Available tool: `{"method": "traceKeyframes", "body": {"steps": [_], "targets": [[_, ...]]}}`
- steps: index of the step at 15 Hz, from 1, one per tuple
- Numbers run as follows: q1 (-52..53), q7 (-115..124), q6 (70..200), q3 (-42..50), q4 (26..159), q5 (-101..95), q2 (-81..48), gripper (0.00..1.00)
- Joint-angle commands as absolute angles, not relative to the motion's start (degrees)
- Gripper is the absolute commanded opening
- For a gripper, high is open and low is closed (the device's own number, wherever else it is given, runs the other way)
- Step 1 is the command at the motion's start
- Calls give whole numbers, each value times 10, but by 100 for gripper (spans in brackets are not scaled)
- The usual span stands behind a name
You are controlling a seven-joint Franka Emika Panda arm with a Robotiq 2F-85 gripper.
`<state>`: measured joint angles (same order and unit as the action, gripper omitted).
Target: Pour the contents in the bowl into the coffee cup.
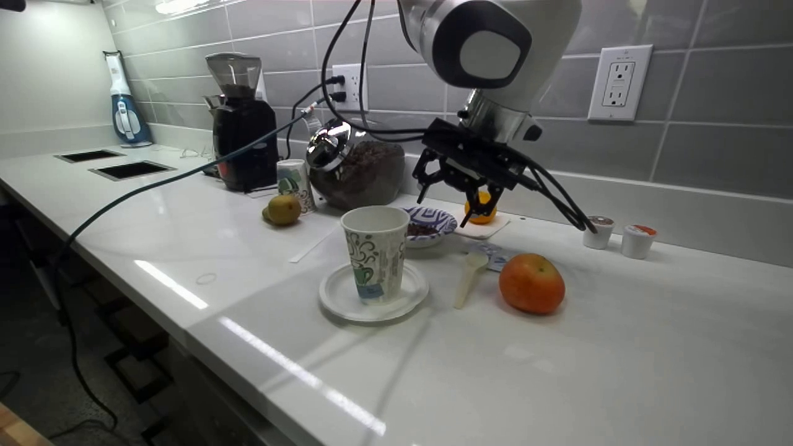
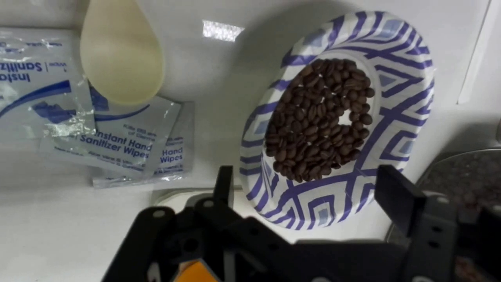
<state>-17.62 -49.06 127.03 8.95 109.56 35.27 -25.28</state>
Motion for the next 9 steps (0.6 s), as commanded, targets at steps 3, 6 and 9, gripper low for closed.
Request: {"method": "traceKeyframes", "body": {"steps": [3, 6, 9], "targets": [[-188, -465, 1273, 73, 1086, 316, -275, 91], [-193, -459, 1269, 67, 1085, 309, -282, 88], [-200, -458, 1263, 59, 1085, 312, -287, 74]]}}
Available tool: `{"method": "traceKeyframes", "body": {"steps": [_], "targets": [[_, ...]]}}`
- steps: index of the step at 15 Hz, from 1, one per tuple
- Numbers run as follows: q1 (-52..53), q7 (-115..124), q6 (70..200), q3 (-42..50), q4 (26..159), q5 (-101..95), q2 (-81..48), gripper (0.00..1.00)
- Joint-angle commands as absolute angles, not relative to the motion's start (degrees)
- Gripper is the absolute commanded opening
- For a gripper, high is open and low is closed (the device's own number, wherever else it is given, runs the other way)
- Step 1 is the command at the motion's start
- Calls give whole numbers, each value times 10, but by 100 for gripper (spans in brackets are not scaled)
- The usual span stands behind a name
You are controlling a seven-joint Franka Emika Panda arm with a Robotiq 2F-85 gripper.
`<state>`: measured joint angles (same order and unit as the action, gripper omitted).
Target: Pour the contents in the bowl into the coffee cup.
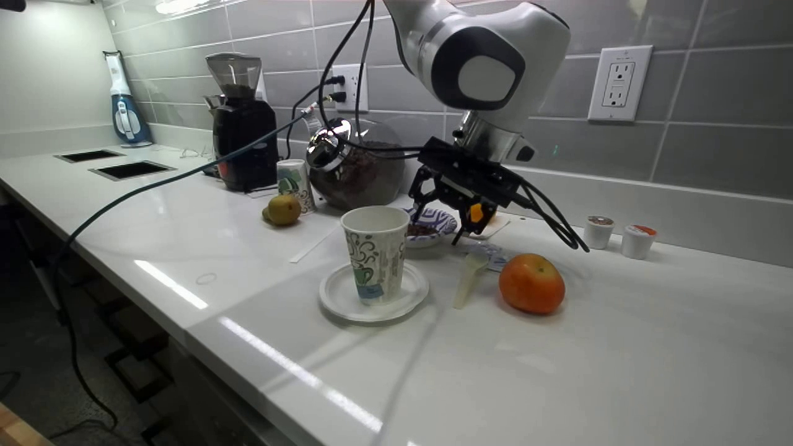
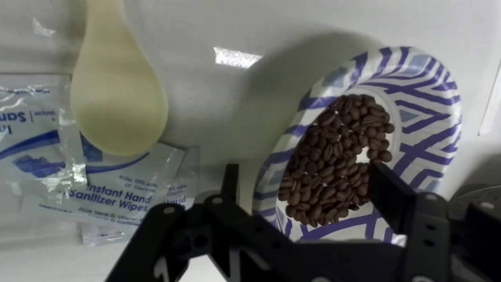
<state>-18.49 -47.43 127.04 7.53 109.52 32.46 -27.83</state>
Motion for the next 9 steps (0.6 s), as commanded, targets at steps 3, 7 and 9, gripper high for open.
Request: {"method": "traceKeyframes", "body": {"steps": [3, 7, 9], "targets": [[-208, -459, 1255, 52, 1084, 319, -288, 56], [-216, -457, 1249, 46, 1083, 322, -287, 44], [-219, -458, 1245, 45, 1084, 324, -287, 39]]}}
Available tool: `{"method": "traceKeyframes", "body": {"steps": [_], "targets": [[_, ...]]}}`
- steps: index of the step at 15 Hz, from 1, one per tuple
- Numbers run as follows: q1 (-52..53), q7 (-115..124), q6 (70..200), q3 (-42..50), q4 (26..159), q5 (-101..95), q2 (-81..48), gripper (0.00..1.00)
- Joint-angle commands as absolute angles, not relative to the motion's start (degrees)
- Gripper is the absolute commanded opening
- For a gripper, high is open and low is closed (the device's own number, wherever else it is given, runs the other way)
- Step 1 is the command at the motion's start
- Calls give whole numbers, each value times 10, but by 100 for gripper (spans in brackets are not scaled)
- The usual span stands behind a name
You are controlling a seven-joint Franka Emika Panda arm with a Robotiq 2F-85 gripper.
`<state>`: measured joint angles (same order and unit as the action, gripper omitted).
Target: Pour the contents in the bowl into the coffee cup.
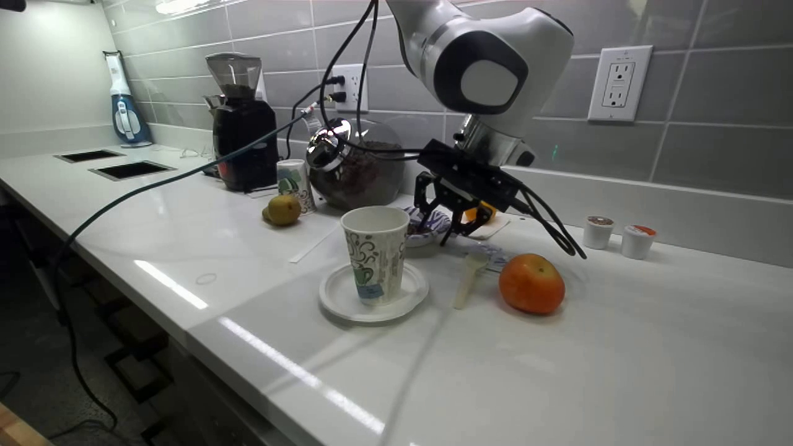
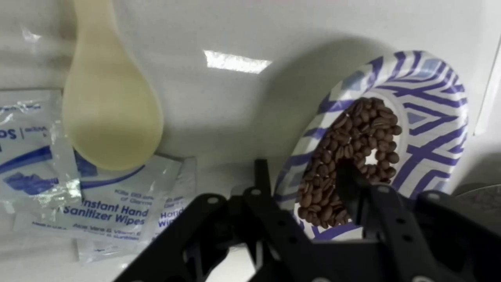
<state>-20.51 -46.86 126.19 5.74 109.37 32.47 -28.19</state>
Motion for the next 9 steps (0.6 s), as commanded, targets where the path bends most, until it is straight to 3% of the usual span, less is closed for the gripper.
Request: {"method": "traceKeyframes", "body": {"steps": [1, 2, 4, 6, 9], "targets": [[-220, -458, 1241, 44, 1084, 326, -288, 30], [-223, -459, 1237, 42, 1084, 329, -288, 31], [-226, -459, 1231, 41, 1083, 331, -289, 17], [-229, -460, 1226, 40, 1083, 334, -290, 20], [-233, -460, 1220, 40, 1082, 339, -290, 16]]}}
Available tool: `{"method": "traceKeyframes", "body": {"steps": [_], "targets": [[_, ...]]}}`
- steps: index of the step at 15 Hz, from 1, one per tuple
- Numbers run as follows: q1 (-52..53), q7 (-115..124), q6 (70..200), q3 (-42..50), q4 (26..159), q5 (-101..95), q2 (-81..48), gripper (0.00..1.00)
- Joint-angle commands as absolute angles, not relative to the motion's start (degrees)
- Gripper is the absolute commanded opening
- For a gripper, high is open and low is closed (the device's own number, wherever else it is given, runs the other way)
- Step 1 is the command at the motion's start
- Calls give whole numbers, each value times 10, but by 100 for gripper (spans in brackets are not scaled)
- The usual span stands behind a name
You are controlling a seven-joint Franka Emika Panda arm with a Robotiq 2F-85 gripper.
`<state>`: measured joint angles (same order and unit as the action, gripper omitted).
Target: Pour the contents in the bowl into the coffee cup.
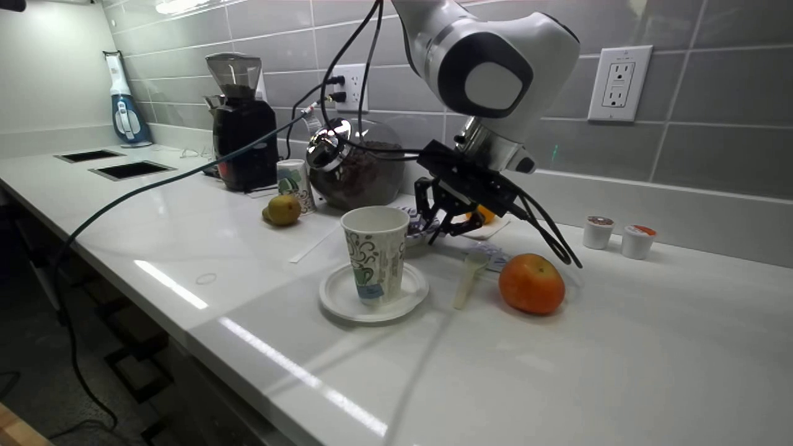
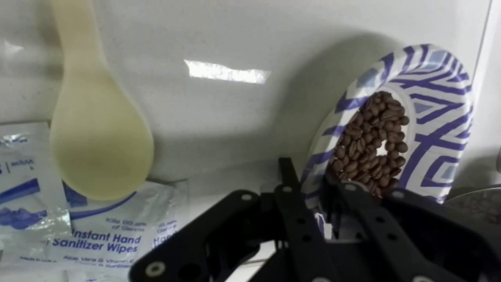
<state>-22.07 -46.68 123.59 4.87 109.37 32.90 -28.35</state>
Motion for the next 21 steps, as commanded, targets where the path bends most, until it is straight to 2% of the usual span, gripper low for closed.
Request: {"method": "traceKeyframes", "body": {"steps": [1, 12, 21], "targets": [[-234, -460, 1218, 40, 1082, 341, -290, 15], [-241, -460, 1194, 40, 1074, 356, -287, 4], [-251, -480, 1163, 49, 1095, 381, -234, 4]]}}
